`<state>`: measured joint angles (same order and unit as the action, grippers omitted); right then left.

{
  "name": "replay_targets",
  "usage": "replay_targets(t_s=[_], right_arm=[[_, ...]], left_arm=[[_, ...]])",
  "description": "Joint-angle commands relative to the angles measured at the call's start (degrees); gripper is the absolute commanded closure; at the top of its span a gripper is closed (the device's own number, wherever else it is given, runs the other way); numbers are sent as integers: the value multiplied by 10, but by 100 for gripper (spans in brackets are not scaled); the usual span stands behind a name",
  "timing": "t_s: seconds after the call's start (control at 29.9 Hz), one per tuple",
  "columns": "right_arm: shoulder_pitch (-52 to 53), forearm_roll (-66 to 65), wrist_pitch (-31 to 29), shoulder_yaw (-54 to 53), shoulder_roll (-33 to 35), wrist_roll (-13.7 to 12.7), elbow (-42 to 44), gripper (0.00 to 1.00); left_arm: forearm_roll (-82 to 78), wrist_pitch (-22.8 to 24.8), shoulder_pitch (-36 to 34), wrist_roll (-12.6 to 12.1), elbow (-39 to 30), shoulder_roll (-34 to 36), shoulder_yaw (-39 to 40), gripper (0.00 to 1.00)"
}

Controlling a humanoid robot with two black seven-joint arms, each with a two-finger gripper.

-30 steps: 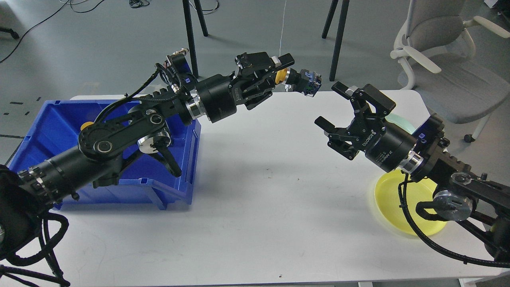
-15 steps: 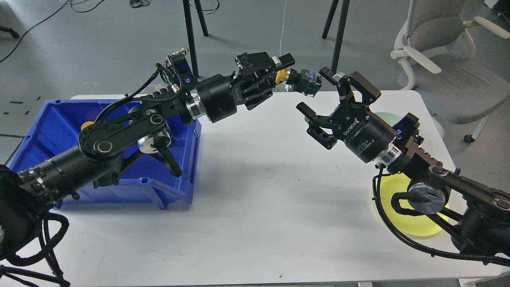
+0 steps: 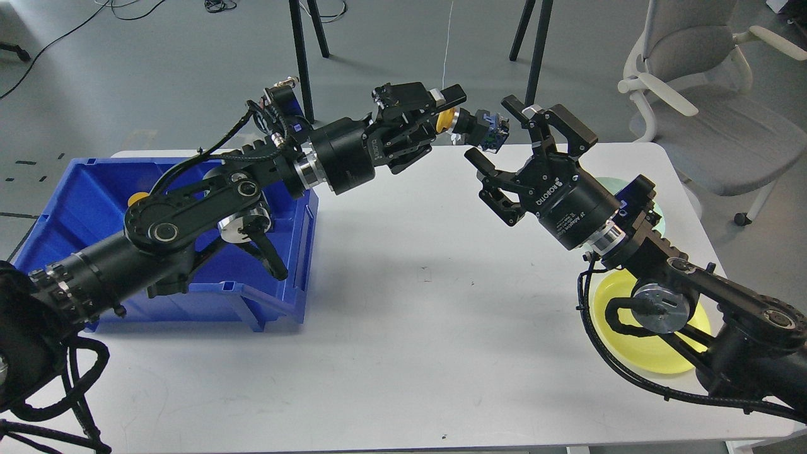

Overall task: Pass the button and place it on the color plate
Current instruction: 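Move the right gripper to the left gripper and grasp the yellow button, then release the button from the left gripper and carry it toward the yellow plate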

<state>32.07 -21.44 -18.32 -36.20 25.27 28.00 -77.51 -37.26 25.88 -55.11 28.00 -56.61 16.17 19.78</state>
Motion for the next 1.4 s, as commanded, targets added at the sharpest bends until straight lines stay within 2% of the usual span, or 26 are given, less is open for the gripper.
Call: replay_targets(t_s=[0.0, 0.2, 0.37, 0.6, 0.74, 0.97, 1.07, 1.17, 1.2, 1.37], right_arm=[[0, 0, 0, -1, -6, 0, 3, 21], [-3, 1, 2, -7, -6, 0, 3, 30], [-3, 1, 3, -8, -6, 0, 3, 45], [-4, 1, 4, -12, -7, 0, 2, 60], [-4, 1, 12, -12, -8, 0, 2, 64], [-4, 1, 14, -15, -10, 0, 2, 70], [-4, 1, 14, -16, -11, 0, 2, 71], [-4, 1, 14, -16, -11, 0, 2, 71], [-4, 1, 14, -16, -11, 0, 2, 71], [-4, 1, 14, -16, -11, 0, 2, 71]], left_arm=[[0, 0, 0, 0, 0, 0, 0, 72], [0, 0, 0, 0, 0, 0, 0, 72], [1, 1, 0, 0, 4, 0, 0, 71], [5, 1, 0, 0, 4, 1, 0, 71], [5, 1, 0, 0, 4, 1, 0, 69], [5, 2, 1, 0, 4, 1, 0, 62], [5, 2, 1, 0, 4, 1, 0, 52], [5, 1, 1, 0, 4, 0, 0, 27], [6, 1, 1, 0, 4, 0, 0, 22], [6, 1, 1, 0, 4, 0, 0, 13]])
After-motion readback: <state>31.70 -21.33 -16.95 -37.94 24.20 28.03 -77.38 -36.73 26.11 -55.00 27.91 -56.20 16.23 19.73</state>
